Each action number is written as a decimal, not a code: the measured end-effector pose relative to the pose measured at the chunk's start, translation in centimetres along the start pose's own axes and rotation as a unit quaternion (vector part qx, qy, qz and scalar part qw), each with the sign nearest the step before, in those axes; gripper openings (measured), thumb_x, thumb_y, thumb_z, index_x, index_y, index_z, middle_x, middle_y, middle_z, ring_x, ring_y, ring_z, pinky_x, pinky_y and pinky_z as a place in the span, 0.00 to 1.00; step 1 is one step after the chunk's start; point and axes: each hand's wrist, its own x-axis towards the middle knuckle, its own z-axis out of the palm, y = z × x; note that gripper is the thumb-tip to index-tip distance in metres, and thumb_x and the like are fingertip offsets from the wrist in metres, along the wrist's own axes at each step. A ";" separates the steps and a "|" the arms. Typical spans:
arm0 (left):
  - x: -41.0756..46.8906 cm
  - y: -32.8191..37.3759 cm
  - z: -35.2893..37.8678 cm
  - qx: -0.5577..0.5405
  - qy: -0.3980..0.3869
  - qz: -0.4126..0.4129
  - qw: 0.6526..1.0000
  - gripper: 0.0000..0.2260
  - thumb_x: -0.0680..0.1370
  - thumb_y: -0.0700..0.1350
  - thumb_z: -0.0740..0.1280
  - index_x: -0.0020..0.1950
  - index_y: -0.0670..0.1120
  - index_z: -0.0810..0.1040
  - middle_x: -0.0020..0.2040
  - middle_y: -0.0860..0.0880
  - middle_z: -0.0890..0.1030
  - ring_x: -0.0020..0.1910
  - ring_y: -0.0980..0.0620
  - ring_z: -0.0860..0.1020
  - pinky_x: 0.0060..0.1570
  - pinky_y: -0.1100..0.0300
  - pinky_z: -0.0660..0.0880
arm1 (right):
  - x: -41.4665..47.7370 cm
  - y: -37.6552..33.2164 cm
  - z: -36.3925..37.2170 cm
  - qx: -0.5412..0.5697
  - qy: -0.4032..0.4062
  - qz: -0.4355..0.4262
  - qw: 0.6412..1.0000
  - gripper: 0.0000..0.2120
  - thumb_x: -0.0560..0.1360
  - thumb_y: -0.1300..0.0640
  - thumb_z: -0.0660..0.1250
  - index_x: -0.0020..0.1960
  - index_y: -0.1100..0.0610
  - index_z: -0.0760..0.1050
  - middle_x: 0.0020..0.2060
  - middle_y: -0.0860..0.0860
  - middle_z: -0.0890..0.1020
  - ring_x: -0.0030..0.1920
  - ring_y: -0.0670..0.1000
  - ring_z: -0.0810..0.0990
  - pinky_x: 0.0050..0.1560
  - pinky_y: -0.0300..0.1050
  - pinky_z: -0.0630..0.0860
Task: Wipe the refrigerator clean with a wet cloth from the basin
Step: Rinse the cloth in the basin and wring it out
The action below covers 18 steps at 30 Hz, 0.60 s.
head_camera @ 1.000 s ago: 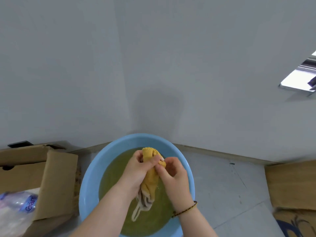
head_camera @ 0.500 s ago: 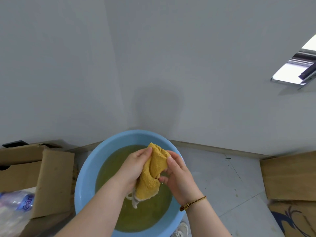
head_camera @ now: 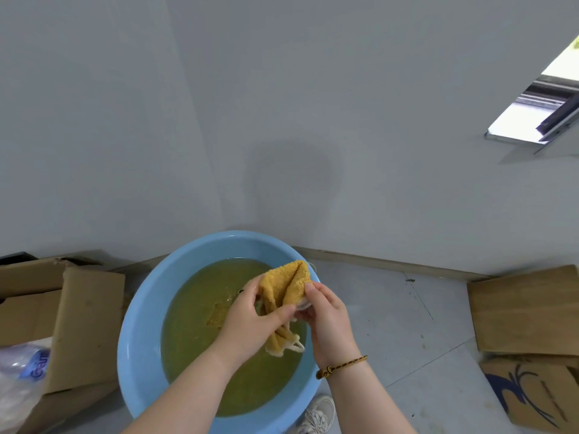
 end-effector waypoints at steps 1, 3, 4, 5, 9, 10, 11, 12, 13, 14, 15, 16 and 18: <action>0.0 -0.1 0.3 -0.029 0.004 -0.021 0.999 0.11 0.71 0.41 0.71 0.48 0.53 0.75 0.47 0.54 0.80 0.48 0.57 0.77 0.45 0.69 0.72 | 0.0 -0.1 -0.4 0.000 -0.002 -0.001 1.000 0.12 0.78 0.63 0.58 0.38 0.59 0.74 0.26 0.47 0.78 0.30 0.45 0.76 0.33 0.34 0.75; 0.1 0.0 0.5 -0.100 0.006 -0.063 0.993 0.07 0.73 0.37 0.67 0.45 0.48 0.78 0.44 0.50 0.81 0.47 0.52 0.78 0.45 0.66 0.74 | -0.2 -0.4 -1.2 0.000 0.005 -0.014 1.000 0.13 0.78 0.63 0.57 0.36 0.60 0.74 0.28 0.49 0.77 0.33 0.46 0.75 0.36 0.36 0.75; 0.2 0.1 0.5 -0.115 0.007 -0.081 0.990 0.06 0.74 0.37 0.65 0.44 0.47 0.79 0.43 0.49 0.82 0.47 0.50 0.78 0.45 0.64 0.74 | -0.1 -0.5 -1.7 0.005 0.017 -0.020 1.000 0.14 0.78 0.64 0.56 0.35 0.60 0.73 0.28 0.50 0.75 0.34 0.47 0.73 0.38 0.38 0.73; 0.4 0.2 0.5 -0.117 0.008 -0.092 0.989 0.06 0.75 0.38 0.64 0.44 0.46 0.79 0.42 0.49 0.82 0.47 0.49 0.78 0.45 0.63 0.74 | 0.0 -0.6 -2.3 0.018 0.031 -0.024 0.999 0.16 0.77 0.64 0.56 0.32 0.59 0.72 0.27 0.50 0.73 0.33 0.49 0.71 0.37 0.40 0.71; 1.4 0.7 1.8 -0.128 0.011 -0.128 0.983 0.06 0.78 0.44 0.60 0.46 0.48 0.77 0.46 0.47 0.81 0.49 0.48 0.78 0.49 0.56 0.75 | 1.0 -0.4 -4.6 0.115 0.032 0.043 0.992 0.16 0.79 0.51 0.56 0.42 0.60 0.76 0.33 0.58 0.80 0.39 0.58 0.77 0.41 0.49 0.76; 1.6 0.7 2.4 -0.125 0.013 -0.134 0.983 0.06 0.78 0.45 0.60 0.47 0.49 0.76 0.48 0.47 0.80 0.49 0.48 0.78 0.51 0.54 0.74 | 1.1 -0.3 -5.0 0.088 0.004 0.066 0.994 0.19 0.77 0.45 0.57 0.52 0.60 0.75 0.44 0.60 0.82 0.48 0.60 0.79 0.48 0.52 0.77; 1.7 0.7 2.9 -0.116 0.012 -0.136 0.984 0.06 0.78 0.46 0.59 0.47 0.50 0.75 0.49 0.47 0.80 0.50 0.49 0.78 0.52 0.53 0.74 | 1.2 0.0 -5.6 0.024 -0.031 0.078 0.996 0.22 0.73 0.43 0.60 0.59 0.57 0.72 0.51 0.58 0.81 0.53 0.57 0.79 0.52 0.48 0.78; 1.9 0.5 3.3 -0.105 0.009 -0.135 0.985 0.05 0.78 0.47 0.59 0.47 0.50 0.75 0.49 0.48 0.80 0.50 0.49 0.78 0.52 0.54 0.74 | 1.1 0.2 -5.9 -0.040 -0.059 0.082 0.994 0.21 0.72 0.47 0.64 0.61 0.55 0.69 0.53 0.53 0.80 0.53 0.51 0.79 0.49 0.41 0.79; 2.1 0.3 3.6 -0.094 0.006 -0.134 0.987 0.05 0.78 0.47 0.59 0.47 0.50 0.75 0.49 0.48 0.80 0.50 0.49 0.78 0.51 0.55 0.75 | 1.1 0.4 -6.4 -0.096 -0.066 0.076 0.990 0.17 0.72 0.53 0.67 0.60 0.54 0.69 0.51 0.48 0.79 0.50 0.46 0.79 0.44 0.35 0.78; 2.4 0.1 3.9 -0.086 0.006 -0.138 0.987 0.05 0.78 0.47 0.59 0.47 0.51 0.74 0.49 0.48 0.80 0.49 0.50 0.78 0.49 0.56 0.75 | 1.3 0.4 -6.9 -0.125 -0.040 0.073 0.989 0.12 0.74 0.58 0.66 0.57 0.54 0.71 0.48 0.47 0.79 0.47 0.44 0.78 0.38 0.32 0.77; 2.6 -0.2 3.9 -0.085 0.009 -0.148 0.985 0.05 0.78 0.47 0.59 0.46 0.51 0.74 0.49 0.48 0.79 0.49 0.50 0.77 0.48 0.57 0.74 | 1.3 0.3 -7.3 -0.143 -0.008 0.067 0.987 0.07 0.76 0.60 0.64 0.53 0.54 0.73 0.45 0.47 0.79 0.44 0.44 0.78 0.33 0.33 0.76; 3.0 -0.6 4.1 -0.089 0.011 -0.162 0.983 0.05 0.78 0.47 0.59 0.46 0.51 0.74 0.49 0.48 0.79 0.49 0.50 0.77 0.47 0.58 0.74 | 1.6 0.2 -7.9 -0.149 0.020 0.060 0.987 0.04 0.76 0.61 0.63 0.49 0.53 0.74 0.43 0.48 0.79 0.42 0.45 0.78 0.30 0.33 0.75; 3.6 -1.6 4.3 -0.100 0.009 -0.195 0.976 0.04 0.78 0.45 0.61 0.46 0.50 0.75 0.50 0.48 0.79 0.49 0.50 0.77 0.48 0.56 0.74 | 2.4 0.2 -8.8 -0.141 0.050 0.041 0.988 0.08 0.77 0.63 0.62 0.43 0.52 0.74 0.40 0.48 0.79 0.40 0.46 0.77 0.32 0.33 0.76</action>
